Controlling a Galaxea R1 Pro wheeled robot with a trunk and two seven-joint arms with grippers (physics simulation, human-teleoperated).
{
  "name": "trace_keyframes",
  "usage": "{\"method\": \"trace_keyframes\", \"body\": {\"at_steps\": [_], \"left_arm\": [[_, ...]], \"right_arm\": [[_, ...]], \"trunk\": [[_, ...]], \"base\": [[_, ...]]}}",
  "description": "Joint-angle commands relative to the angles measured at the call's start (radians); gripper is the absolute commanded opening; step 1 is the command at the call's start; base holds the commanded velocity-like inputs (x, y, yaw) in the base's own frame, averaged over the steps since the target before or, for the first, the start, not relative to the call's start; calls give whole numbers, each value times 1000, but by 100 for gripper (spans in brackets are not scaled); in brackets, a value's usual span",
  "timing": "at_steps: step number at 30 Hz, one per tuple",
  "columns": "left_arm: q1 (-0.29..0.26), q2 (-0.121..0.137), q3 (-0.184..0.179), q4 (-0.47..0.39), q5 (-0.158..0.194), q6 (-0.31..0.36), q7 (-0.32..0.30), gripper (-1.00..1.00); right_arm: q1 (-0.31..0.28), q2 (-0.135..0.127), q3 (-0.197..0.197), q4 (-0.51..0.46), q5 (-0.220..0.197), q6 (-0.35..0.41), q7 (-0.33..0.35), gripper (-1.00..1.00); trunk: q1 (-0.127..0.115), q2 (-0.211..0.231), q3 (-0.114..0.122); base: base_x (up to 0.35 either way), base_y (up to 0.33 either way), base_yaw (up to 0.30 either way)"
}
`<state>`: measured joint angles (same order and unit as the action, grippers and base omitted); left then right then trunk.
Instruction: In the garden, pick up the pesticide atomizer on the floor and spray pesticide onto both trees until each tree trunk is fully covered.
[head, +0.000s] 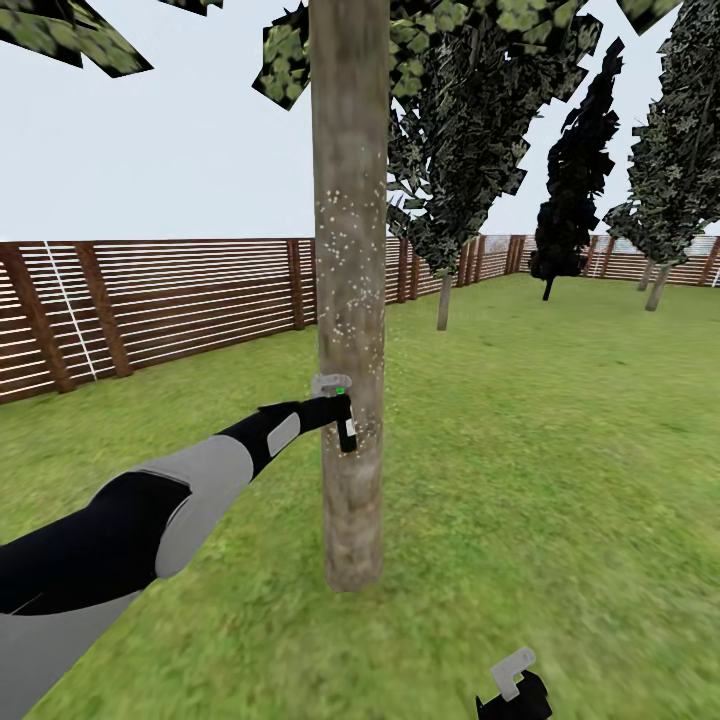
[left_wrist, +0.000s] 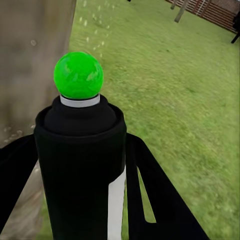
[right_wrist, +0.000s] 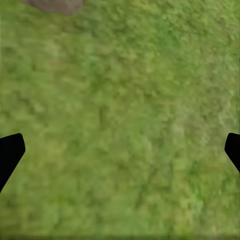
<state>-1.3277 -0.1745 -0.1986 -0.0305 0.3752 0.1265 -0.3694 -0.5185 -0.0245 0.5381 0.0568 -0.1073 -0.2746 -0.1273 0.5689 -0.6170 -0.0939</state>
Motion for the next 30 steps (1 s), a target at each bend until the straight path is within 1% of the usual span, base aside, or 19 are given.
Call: {"method": "trace_keyframes", "body": {"at_steps": [1,5,6,7,8,9,10,12,15,18,20,23,24,25,29,30], "left_arm": [[0,0,1,0,1,0,0,-100],[0,0,-4,-18,3,8,1,-100],[0,0,-5,-44,3,9,2,-100],[0,0,-4,-88,4,18,2,-100],[0,1,-4,-132,5,44,3,-100],[0,3,-3,-187,5,70,37,-100],[0,5,-3,-225,6,81,114,-100],[0,5,-2,-262,6,89,192,-100],[0,6,0,-277,7,92,226,-100],[0,18,3,-265,6,92,232,-100],[0,25,4,-193,5,84,234,-100],[0,49,4,-156,5,81,234,-100],[0,56,4,-118,5,79,234,-100],[1,57,4,-97,4,78,234,-100],[1,56,2,-22,4,22,233,-100],[1,55,2,-11,4,17,233,-100]], "right_arm": [[0,0,0,0,0,0,0,100],[0,-1,-1,0,0,0,0,100],[0,-1,-1,0,0,0,0,100],[0,-1,-1,0,0,0,0,100],[0,-1,-1,0,0,0,0,100],[0,-1,-1,0,0,0,0,100],[0,-2,-1,0,0,0,0,100],[0,-2,-1,0,0,0,0,100],[0,-3,-1,0,0,0,0,100],[0,-3,-1,0,0,0,0,100],[0,-3,-1,0,0,0,0,100],[0,-3,-1,0,0,0,0,100],[0,-3,-1,-1,0,0,0,100],[0,-3,-1,-1,0,-1,0,100],[0,-3,-1,0,0,-1,0,100],[0,-3,-1,0,0,0,0,100]], "trunk": [[0,0,0],[0,0,0],[0,0,0],[0,0,0],[0,0,0],[0,0,0],[0,0,0],[0,0,0],[0,0,0],[0,0,0],[0,0,0],[0,0,0],[0,0,0],[0,0,0],[0,0,0],[0,0,0]], "base": [[0,0,0],[0,0,0],[0,0,0],[0,0,0],[0,0,0],[0,0,0],[0,0,0],[0,0,0],[0,0,0],[0,0,0],[0,0,0],[0,0,0],[0,0,0],[0,0,0],[0,0,0],[0,0,0]]}}
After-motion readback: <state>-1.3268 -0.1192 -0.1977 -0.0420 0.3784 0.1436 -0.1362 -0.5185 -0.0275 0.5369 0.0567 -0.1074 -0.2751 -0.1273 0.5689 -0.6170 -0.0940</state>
